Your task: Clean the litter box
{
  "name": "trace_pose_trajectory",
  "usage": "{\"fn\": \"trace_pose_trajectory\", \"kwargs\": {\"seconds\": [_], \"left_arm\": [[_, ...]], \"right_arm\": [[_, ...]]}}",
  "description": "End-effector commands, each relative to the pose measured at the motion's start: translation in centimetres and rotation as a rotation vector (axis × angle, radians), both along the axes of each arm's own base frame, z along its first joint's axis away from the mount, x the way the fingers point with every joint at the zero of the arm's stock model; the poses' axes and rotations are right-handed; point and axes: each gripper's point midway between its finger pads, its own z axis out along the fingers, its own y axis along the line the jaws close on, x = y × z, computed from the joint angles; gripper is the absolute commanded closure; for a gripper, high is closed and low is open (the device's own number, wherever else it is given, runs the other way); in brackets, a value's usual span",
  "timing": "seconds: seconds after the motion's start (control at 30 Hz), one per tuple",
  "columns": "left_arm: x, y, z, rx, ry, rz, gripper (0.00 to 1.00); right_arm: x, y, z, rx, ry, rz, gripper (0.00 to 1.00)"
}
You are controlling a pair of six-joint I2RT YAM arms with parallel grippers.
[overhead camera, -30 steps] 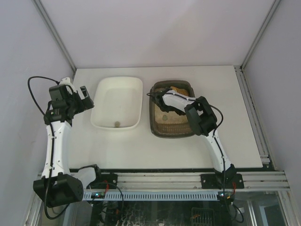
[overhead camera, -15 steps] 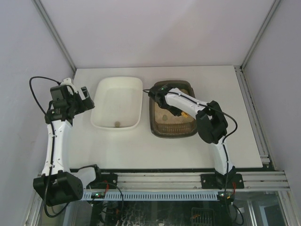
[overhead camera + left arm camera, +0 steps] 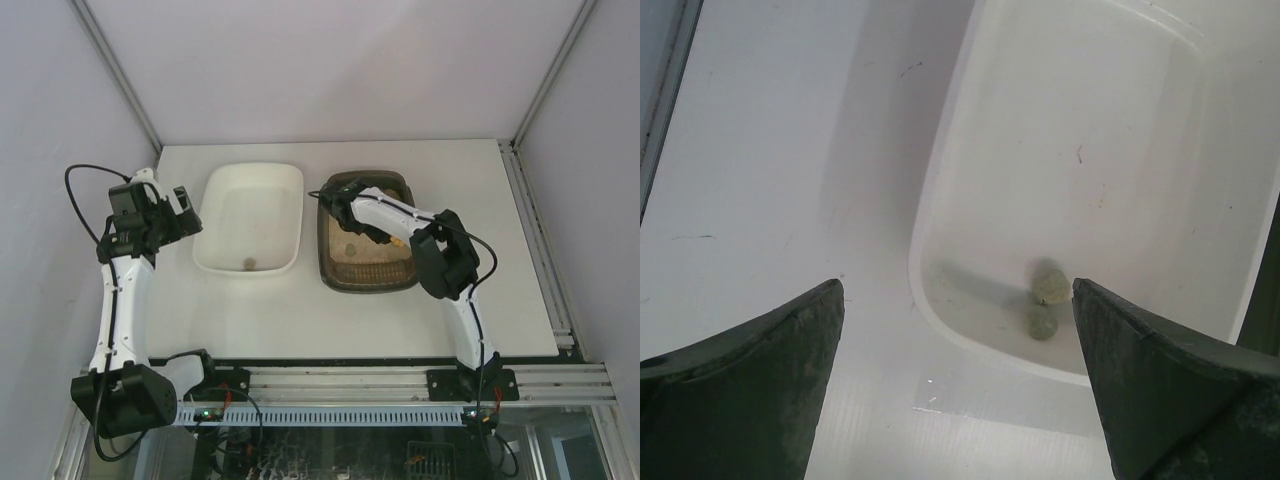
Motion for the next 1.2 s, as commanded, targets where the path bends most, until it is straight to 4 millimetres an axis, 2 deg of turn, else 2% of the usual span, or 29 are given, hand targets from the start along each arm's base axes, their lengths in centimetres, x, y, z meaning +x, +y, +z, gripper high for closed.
{"fn": "trace_pose_trajectory", "kwargs": {"seconds": [0.0,0.2,0.67,0.8,1.17], "left_arm": [[0.3,-0.2,0.0,0.006,-0.025,-0.010,0.00],[0.3,-0.2,-0.2,0.003,-0.018,-0.011,0.00],[0.5,-0.1,-1.0,0.000,0.001,-0.007,0.00],[0.4,-0.1,-1.2,-0.001,0.008,-0.006,0.00],[0.5,-0.1,-1.2,0.005,0.005,-0.005,0.00]], "right_arm": [[2.2,1.5,-0.6,0.052,-0.051,0.016,1.00],[2.8,3.8,-1.5,0.191,-0.036,0.026,1.00],[3.0,6.9,-3.7,0.588,0.064,-0.005,1.00],[3.2,8.1,-3.3,0.711,0.076,-0.001,1.00],[2.9,9.5,-2.7,0.921,0.133,-0.019,1.00]]}}
